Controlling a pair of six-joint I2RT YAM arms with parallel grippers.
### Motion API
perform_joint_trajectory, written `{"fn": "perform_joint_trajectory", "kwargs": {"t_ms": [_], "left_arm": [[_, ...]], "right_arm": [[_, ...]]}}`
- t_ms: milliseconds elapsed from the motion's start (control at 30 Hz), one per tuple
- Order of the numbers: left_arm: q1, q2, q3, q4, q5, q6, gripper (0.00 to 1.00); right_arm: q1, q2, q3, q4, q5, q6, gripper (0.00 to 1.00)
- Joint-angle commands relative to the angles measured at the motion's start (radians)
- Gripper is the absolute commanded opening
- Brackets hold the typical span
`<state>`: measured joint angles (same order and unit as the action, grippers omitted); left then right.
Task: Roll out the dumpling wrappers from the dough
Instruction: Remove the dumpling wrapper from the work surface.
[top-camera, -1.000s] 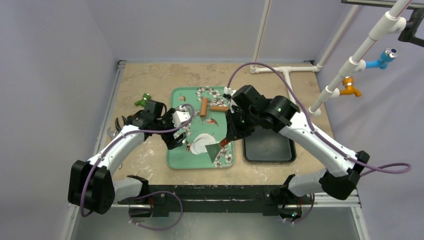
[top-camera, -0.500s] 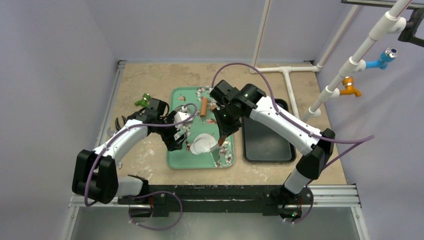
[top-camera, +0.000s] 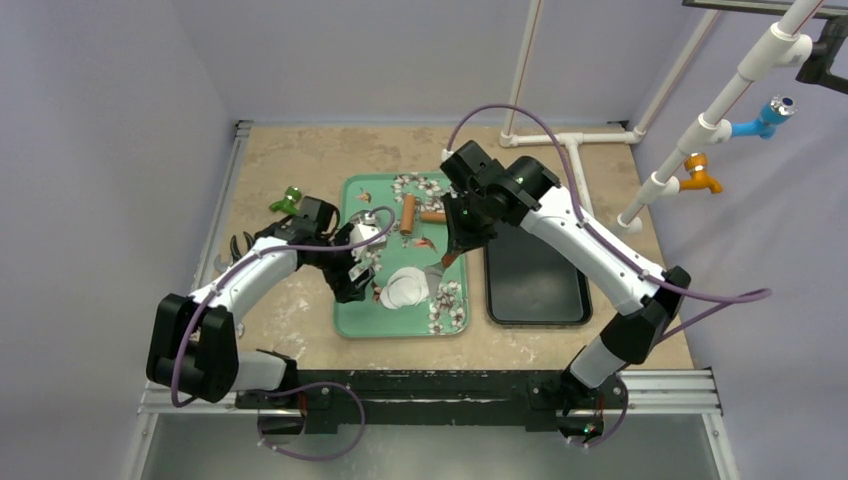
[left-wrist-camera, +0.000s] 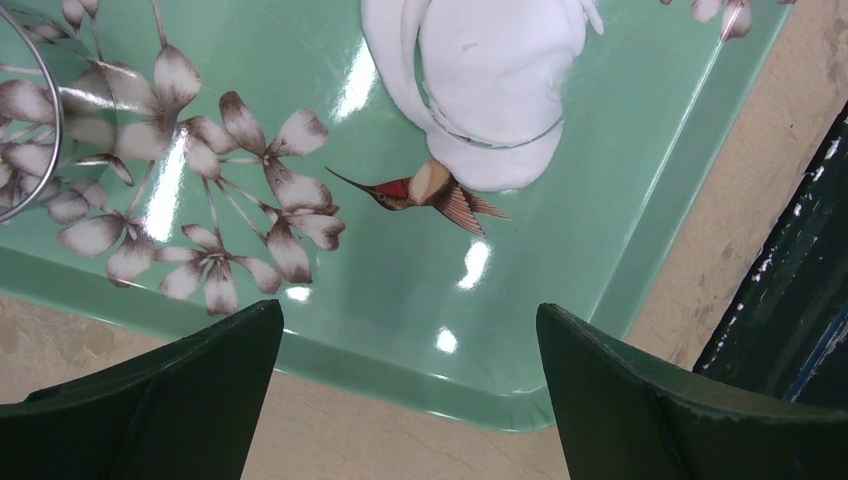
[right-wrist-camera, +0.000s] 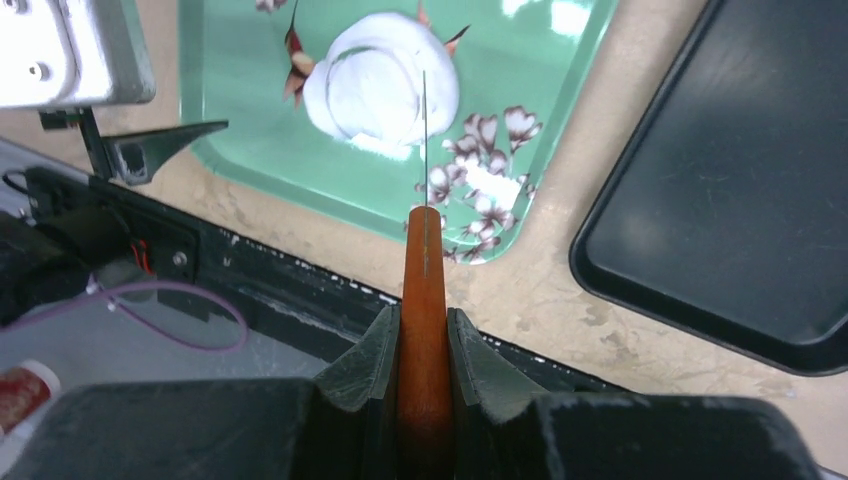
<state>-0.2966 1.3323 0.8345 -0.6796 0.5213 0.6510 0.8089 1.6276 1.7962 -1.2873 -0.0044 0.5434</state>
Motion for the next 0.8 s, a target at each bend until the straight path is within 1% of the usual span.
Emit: {"fn": "perform_joint_trajectory", "kwargs": {"t_ms": [0,100,167,333,433,500,533,633,767], "left_arm": [[0.002,0.022,0.040,0.001,0.004,0.025,1.00],[-0.007,0.051,0.037,0.017,-0.091,0.019,1.00],[-0.011,0.054,0.038,0.023,-0.128,0.012,1.00],[-0.013,0.047,0.035,0.034,-0.151,0.003,1.00],[-0.012,0.019,0.037,0.025,-0.124,0.002,1.00],[-0.008,-0.018,0.038,0.023,-0.099,0.002,1.00],[-0.004,-0.033,0.040,0.025,-0.102,-0.002,1.00],[0.021,-0.037,0.047,0.029,-0.143,-0.017,1.00],[0.074,-0.020,0.045,0.037,-0.147,-0.023,1.00]], "right_arm": [[-0.035,-0.076,-0.044,0.083,0.095,0.060,0.00],[-0.042,-0.081,-0.062,0.137,0.103,0.053,0.00],[-0.042,-0.065,-0.058,0.150,0.101,0.042,0.00],[-0.042,-0.036,-0.041,0.165,0.103,-0.026,0.00],[-0.041,-0.052,-0.041,0.220,0.077,-0.149,0.00],[-0.041,-0.077,-0.063,0.281,0.107,-0.233,0.00],[-0.041,-0.092,-0.083,0.314,0.142,-0.276,0.00],[-0.039,-0.135,-0.141,0.401,0.169,-0.395,0.00],[-0.034,-0.169,-0.160,0.429,0.181,-0.589,0.00]]}}
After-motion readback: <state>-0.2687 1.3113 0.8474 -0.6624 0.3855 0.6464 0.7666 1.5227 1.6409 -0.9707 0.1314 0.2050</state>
